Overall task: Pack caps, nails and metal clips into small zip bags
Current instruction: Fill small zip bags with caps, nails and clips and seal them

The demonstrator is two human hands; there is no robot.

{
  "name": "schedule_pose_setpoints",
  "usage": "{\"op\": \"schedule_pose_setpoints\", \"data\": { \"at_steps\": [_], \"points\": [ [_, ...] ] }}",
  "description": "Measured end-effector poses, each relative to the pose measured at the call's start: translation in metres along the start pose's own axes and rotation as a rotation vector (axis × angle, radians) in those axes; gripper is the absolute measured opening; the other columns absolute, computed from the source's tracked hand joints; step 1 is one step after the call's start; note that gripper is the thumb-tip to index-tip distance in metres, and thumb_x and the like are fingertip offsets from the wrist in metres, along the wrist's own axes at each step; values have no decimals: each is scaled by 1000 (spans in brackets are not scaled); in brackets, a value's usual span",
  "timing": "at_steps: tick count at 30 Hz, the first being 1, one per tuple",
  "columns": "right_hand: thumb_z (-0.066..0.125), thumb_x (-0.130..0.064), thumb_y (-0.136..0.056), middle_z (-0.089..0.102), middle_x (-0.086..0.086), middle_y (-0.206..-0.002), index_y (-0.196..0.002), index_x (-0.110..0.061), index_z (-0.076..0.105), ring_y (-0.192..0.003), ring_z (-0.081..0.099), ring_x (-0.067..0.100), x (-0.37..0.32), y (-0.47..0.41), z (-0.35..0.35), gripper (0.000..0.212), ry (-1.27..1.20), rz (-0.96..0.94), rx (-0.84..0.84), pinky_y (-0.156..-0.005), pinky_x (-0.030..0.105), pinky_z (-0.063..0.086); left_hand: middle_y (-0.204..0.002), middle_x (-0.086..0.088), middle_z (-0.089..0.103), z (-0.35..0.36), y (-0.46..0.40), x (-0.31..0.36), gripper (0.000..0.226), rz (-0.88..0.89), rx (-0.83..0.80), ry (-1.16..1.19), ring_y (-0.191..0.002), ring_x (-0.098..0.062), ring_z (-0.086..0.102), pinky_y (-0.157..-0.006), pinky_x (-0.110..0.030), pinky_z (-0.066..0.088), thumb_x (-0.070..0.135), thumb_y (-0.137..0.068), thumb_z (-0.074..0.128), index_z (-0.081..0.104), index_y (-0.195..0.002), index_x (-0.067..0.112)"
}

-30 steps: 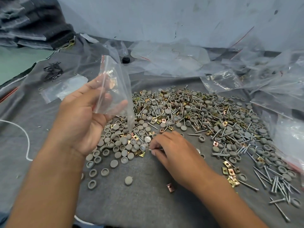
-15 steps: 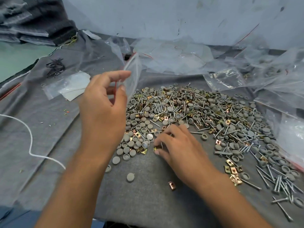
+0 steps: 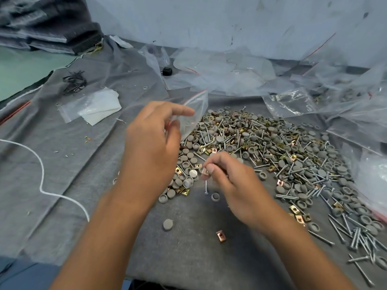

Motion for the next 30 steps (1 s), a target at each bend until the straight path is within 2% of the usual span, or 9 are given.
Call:
{"op": "schedule_pose_setpoints", "data": {
  "at_steps": [4, 6, 8, 13, 18, 21, 24, 27, 30],
  "points": [
    [62, -20, -97, 73, -8, -81, -103, -18, 66, -77, 69, 1, -10, -5, -16, 8, -541, -7, 91, -63, 15, 49, -105, 15, 61, 12, 6, 5, 22, 45, -139, 42, -91, -3, 58, -78, -14, 45, 15, -95, 59, 72, -110, 25],
    [68, -28, -86, 73, -4, -79, -101, -17, 67, -73, 67, 3, -13, -5, -24, 19, -677, -9, 126, -63, 17, 50, -110, 15, 63, 21, 10, 11, 23, 69, -244, 71, -91, -5, 58, -79, -13, 44, 31, -92, 67, 71, -114, 25],
    [75, -35, -78, 75, 2, -83, -93, -23, 71, -71, 65, 6, -13, -5, -28, 19, -734, 8, 143, -64, 19, 50, -113, 13, 64, 27, 13, 16, 33, 117, -312, 64, -98, -1, 57, -80, -7, 40, 34, -84, 79, 72, -114, 23],
    [76, -46, -72, 78, 6, -91, -86, -31, 79, -75, 67, 6, -16, -4, -30, 21, -797, 26, 83, -65, 18, 47, -106, 9, 68, 31, 12, 21, 30, 194, -329, 58, -97, -5, 60, -79, -15, 44, 24, -77, 86, 75, -105, 23],
    [73, -34, -80, 79, 2, -103, -100, -35, 80, -86, 70, 4, -17, -2, -35, 21, -769, 43, 19, -68, 15, 50, -100, 12, 69, 28, 11, 20, 26, 196, -274, 60, -92, -4, 61, -77, -14, 43, 27, -77, 86, 77, -101, 27],
    [73, -30, -83, 79, 1, -104, -101, -37, 79, -88, 70, 4, -15, -1, -37, 20, -741, 41, 14, -69, 15, 51, -100, 13, 69, 26, 11, 20, 27, 211, -252, 38, -88, -5, 60, -77, -13, 43, 29, -77, 85, 77, -103, 27],
    [77, -42, -74, 79, 2, -98, -99, -36, 77, -87, 71, 4, -13, 0, -38, 25, -749, 62, 37, -68, 15, 52, -100, 14, 70, 23, 10, 23, 25, 228, -209, 39, -90, -7, 64, -79, -21, 48, 30, -79, 83, 77, -103, 26],
    [78, -42, -74, 79, 3, -99, -99, -33, 77, -86, 70, 5, -11, -1, -39, 27, -738, 65, 36, -68, 15, 51, -99, 13, 71, 22, 10, 24, 21, 239, -199, 37, -92, -9, 66, -82, -30, 50, 26, -81, 83, 78, -102, 26],
    [79, -43, -73, 78, 3, -102, -101, -34, 77, -87, 70, 4, -8, -1, -40, 29, -713, 68, 40, -68, 16, 51, -99, 15, 70, 22, 10, 22, 19, 228, -188, 31, -93, -6, 64, -82, -23, 48, 24, -82, 82, 78, -100, 26]
  ]
}}
Point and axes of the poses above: each hand's wrist, its own y-axis away from the middle knuckle, its own z-axis out of the palm, x = y × z, the point moved 5 cm from there along -y, towards the middle knuckle
